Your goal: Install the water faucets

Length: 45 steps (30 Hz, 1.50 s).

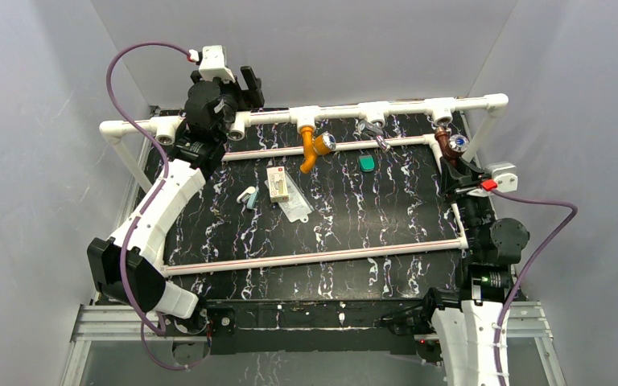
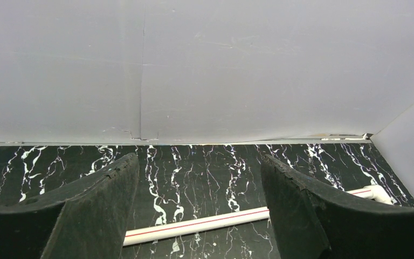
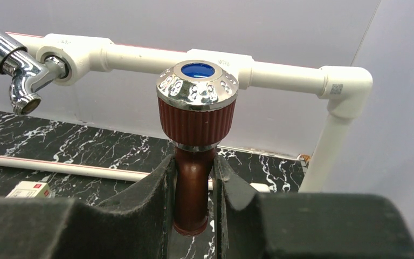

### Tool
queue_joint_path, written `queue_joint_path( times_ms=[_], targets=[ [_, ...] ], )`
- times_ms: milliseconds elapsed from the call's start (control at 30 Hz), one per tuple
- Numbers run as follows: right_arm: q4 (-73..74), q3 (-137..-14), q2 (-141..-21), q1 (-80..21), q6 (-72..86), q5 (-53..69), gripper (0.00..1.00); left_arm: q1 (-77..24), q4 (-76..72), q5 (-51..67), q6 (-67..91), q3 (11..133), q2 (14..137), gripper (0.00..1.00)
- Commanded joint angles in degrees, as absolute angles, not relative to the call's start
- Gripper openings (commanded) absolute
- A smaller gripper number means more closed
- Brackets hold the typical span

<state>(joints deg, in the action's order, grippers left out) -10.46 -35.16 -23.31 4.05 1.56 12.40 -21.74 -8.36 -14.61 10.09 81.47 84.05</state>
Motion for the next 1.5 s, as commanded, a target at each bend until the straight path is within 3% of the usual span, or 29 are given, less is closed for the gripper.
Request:
queue_joint_path(
  times_ms=[0,1467],
  targets=[
    [-14.37,-38.6,-24.02,4.25,-1.77,12.4,0.01,-20.17,7.59,-15.47,9.93,76.02,89.82,0.8],
    [-17.32,-40.72,-29.7,4.18,-6.67,12.13,0.01,-18.44,7.56,-13.1,10.99,76.09,90.61,0.8]
  ],
)
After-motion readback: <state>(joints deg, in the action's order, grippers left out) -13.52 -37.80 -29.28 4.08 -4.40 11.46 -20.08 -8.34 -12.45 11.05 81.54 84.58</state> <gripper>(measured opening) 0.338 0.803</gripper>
